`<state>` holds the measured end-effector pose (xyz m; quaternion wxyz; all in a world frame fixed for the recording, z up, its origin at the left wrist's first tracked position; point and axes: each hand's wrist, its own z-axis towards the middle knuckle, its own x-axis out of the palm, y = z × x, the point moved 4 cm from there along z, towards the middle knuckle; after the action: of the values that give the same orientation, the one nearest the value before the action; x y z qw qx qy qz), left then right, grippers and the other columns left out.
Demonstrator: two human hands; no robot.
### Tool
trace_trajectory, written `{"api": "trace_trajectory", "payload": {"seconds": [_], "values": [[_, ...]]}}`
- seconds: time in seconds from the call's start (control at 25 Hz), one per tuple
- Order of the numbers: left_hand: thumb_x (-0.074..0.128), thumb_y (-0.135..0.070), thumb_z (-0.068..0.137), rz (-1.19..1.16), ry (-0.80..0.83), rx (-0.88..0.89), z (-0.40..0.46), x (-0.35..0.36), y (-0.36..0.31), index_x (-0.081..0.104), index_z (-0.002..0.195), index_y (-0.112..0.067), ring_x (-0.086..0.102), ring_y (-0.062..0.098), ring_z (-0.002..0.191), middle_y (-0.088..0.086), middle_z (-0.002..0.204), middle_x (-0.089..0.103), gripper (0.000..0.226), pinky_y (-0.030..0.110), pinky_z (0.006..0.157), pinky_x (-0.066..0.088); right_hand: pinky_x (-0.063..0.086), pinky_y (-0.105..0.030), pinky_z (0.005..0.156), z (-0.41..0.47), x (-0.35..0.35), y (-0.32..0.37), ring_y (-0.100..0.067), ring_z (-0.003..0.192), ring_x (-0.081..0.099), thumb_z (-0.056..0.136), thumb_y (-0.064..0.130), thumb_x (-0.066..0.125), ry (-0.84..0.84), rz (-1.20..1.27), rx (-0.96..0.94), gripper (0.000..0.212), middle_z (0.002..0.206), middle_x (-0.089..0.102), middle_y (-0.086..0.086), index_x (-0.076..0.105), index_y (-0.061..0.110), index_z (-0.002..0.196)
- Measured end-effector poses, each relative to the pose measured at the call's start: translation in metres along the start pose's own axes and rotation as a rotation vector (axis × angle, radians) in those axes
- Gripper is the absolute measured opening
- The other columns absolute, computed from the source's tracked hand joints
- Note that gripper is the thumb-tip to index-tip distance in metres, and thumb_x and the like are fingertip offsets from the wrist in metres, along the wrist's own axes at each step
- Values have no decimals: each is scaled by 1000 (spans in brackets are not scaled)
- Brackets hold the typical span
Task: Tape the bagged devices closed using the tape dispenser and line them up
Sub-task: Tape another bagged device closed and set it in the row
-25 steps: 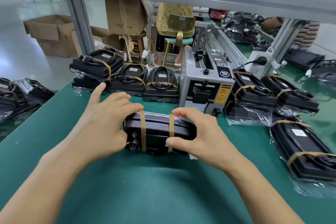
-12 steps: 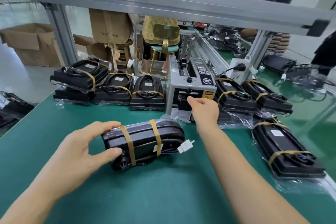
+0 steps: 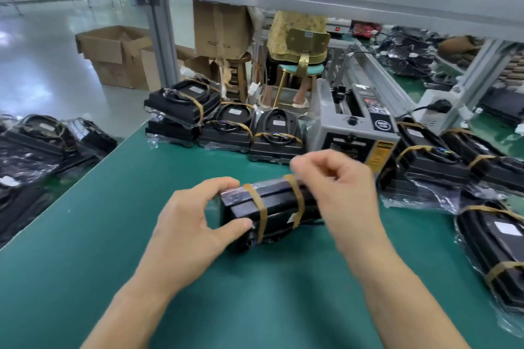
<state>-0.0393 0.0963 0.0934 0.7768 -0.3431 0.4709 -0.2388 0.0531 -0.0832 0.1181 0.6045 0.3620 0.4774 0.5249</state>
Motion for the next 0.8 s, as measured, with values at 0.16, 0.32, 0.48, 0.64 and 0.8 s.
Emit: {"api": "trace_trajectory", "payload": {"seconds": [0.16, 0.32, 0.48, 0.64, 0.8], "values": [[84, -28, 65, 55, -48, 4, -6, 2, -9, 66, 107, -35, 55, 11, 101, -30, 98, 62, 46, 20, 90, 38, 19, -26, 94, -46, 35, 19, 2, 101, 46, 78, 42, 71, 135, -351, -176, 13, 90, 52, 18, 69, 32, 69], [63, -35, 64, 40, -33, 32, -12, 2, -16, 68, 109, -27, 60, 16, 100, -18, 101, 68, 45, 35, 93, 43, 18, -30, 98, -51, 47, 18, 4, 104, 39, 77, 37, 75, 143, -353, -103, 10, 95, 49, 20, 69, 30, 72], [66, -38, 61, 37, -39, 16, -13, 1, -16, 68, 108, -29, 56, 10, 97, -19, 100, 67, 47, 22, 92, 40, 29, -39, 103, -43, 43, 15, 4, 102, 42, 78, 25, 71, 112, -275, -18, 15, 93, 55, 20, 65, 32, 67], [67, -37, 61, 19, -36, 14, -14, 1, -15, 68, 106, -33, 54, 2, 93, -23, 98, 67, 45, 18, 92, 38, 23, -31, 101, -46, 46, 16, 5, 102, 40, 76, 33, 73, 130, -300, -33, 10, 93, 53, 21, 65, 33, 69], [68, -41, 61, 48, -44, 11, -12, 1, -13, 67, 104, -36, 50, 7, 93, -32, 94, 61, 44, 10, 89, 35, 18, -28, 92, -42, 44, 11, 6, 102, 39, 81, 31, 69, 126, -344, -50, 13, 93, 53, 19, 66, 32, 68]]}}
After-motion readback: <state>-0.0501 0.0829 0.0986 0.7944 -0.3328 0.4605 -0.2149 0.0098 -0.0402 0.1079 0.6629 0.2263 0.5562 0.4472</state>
